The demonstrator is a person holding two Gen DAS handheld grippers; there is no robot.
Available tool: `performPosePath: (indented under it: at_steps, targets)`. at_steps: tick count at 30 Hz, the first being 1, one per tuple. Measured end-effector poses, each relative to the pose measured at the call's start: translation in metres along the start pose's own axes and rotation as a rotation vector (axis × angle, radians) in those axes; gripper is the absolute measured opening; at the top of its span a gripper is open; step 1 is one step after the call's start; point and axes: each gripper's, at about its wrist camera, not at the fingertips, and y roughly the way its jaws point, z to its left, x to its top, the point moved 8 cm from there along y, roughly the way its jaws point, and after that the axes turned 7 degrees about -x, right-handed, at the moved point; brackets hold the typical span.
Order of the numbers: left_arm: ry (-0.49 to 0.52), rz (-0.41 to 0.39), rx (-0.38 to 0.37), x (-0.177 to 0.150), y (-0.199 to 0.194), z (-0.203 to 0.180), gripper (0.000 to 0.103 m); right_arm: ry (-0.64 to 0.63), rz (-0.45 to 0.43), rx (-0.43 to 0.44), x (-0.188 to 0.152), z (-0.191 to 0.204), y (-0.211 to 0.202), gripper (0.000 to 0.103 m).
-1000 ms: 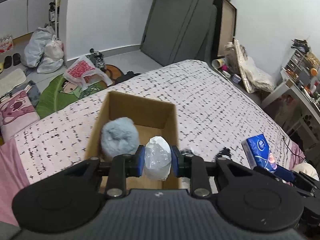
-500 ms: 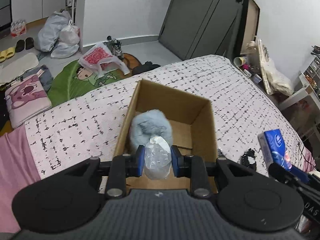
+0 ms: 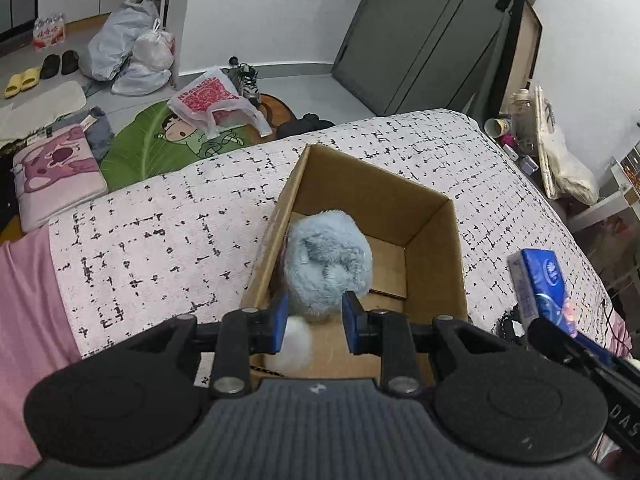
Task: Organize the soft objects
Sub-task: 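Open both grippers to drop the bag and tissue pack into the box, then move both open grippers from the box to the soft items on the bed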
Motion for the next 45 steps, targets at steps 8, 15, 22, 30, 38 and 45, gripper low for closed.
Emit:
performPosePath:
  at_steps: [8,15,22,30,38,45]
  targets:
    - [-0.017,0.012,-0.016,-0.001,0.003,0.004,0.033,-0.011,0.037,0.039,-0.010,0.022,0.012,0.052]
    - [-0.025,0.019,-0.024,-0.001,0.006,0.005,0.034,-0.014,0.063,0.097,-0.013,0.032,0.016,0.061]
    - [0.003,0.033,0.000,-0.004,0.008,0.002,0.042,0.006,0.070,0.092,-0.009,0.023,0.005,0.092]
    - [0.090,0.019,0.028,-0.005,0.001,-0.012,0.066,0.034,0.081,0.054,-0.006,0.001,-0.004,0.103]
    - [0.129,0.016,0.055,-0.006,-0.008,-0.026,0.075,0.054,0.064,0.040,0.000,-0.016,-0.017,0.103]
    - [0.165,-0.015,0.026,-0.006,-0.021,-0.053,0.075,0.109,0.046,0.031,0.004,-0.047,-0.033,0.103]
